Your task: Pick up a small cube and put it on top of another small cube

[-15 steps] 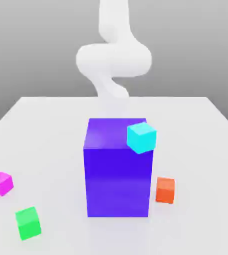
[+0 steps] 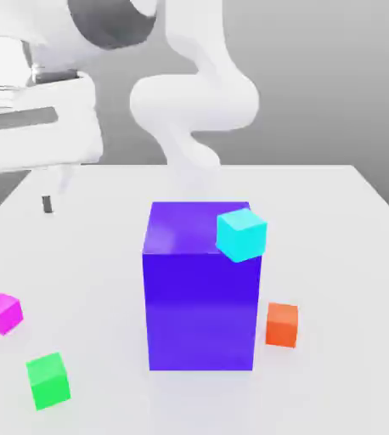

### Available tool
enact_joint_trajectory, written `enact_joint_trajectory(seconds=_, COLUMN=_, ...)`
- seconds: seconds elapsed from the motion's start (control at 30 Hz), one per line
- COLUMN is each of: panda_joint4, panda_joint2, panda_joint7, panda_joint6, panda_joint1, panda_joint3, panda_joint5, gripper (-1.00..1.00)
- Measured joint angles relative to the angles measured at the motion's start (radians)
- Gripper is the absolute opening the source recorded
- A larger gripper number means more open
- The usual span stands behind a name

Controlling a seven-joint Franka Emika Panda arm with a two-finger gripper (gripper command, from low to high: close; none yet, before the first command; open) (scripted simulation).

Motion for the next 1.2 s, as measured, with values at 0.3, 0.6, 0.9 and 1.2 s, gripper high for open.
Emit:
enact_joint_trajectory(seconds=0.3, panda_joint4=-0.09, panda_joint2=0.312, panda_joint7=-0.225, panda_joint6=0.141, panda_joint1=-0.164, panda_joint3=-0.099, panda_joint5=0.106, gripper=0.0)
enact_joint_trajectory(seconds=0.6, panda_joint4=-0.069, panda_joint2=0.549, panda_joint7=-0.418, panda_joint6=0.293, panda_joint1=-0.368, panda_joint3=0.063, panda_joint5=0.3, gripper=0.0)
enact_joint_trajectory(seconds=0.9, panda_joint4=-0.056, panda_joint2=0.59, panda_joint7=-0.458, panda_joint6=0.317, panda_joint1=-0.411, panda_joint3=0.117, panda_joint5=0.353, gripper=-1.0)
enact_joint_trajectory(seconds=1.2, panda_joint4=-0.107, panda_joint2=0.39, panda_joint7=-0.235, panda_joint6=0.18, panda_joint1=-0.211, panda_joint3=-0.096, panda_joint5=0.071, gripper=-1.0)
